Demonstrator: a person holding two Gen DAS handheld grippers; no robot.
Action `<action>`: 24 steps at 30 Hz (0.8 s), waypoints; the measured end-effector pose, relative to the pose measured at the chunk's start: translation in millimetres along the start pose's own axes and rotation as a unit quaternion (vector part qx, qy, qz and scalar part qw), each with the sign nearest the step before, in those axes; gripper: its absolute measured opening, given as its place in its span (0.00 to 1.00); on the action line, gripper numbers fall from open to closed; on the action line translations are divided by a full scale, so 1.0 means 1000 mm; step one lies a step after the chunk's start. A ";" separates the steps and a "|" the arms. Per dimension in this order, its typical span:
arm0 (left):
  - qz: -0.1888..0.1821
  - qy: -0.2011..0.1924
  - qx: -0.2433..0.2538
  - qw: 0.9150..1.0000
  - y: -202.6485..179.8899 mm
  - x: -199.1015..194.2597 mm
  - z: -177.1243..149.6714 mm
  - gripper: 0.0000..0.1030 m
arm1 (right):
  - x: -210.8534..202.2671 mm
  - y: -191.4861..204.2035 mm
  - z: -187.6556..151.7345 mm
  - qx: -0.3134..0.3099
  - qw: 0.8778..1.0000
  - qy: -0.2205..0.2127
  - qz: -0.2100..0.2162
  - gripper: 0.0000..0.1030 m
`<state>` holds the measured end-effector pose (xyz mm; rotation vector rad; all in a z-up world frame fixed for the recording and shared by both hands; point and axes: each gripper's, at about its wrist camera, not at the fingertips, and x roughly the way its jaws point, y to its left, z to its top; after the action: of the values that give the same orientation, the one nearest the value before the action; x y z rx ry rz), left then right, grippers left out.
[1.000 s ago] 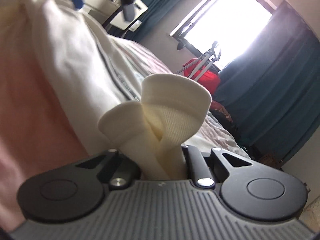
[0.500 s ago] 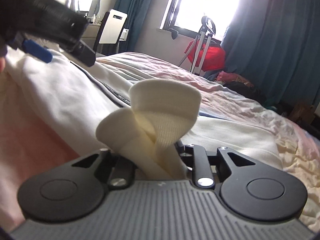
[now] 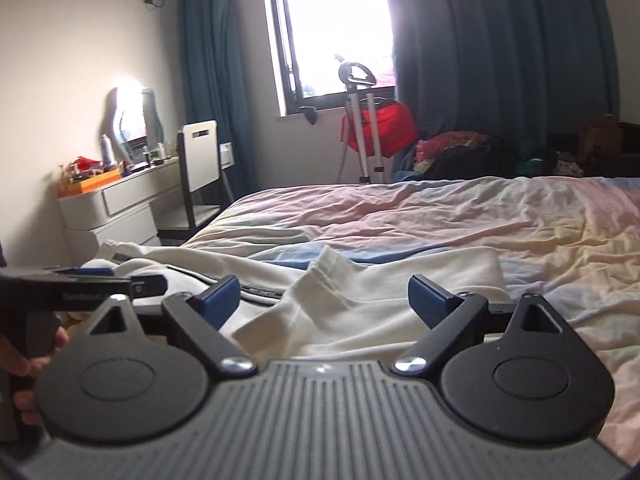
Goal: Fold clothes
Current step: 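Grasp the elastic waistband with the left gripper and lift it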
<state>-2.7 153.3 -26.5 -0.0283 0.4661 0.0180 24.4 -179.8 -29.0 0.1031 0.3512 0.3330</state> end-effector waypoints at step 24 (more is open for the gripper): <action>0.030 0.177 -0.478 0.860 0.199 0.030 -0.031 0.89 | -0.003 -0.038 -0.019 0.072 0.994 0.021 -0.083 0.90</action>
<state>5.5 351.3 -72.6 -1.0164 0.7900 0.3125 26.3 -216.2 -52.1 0.2065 0.4231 0.1458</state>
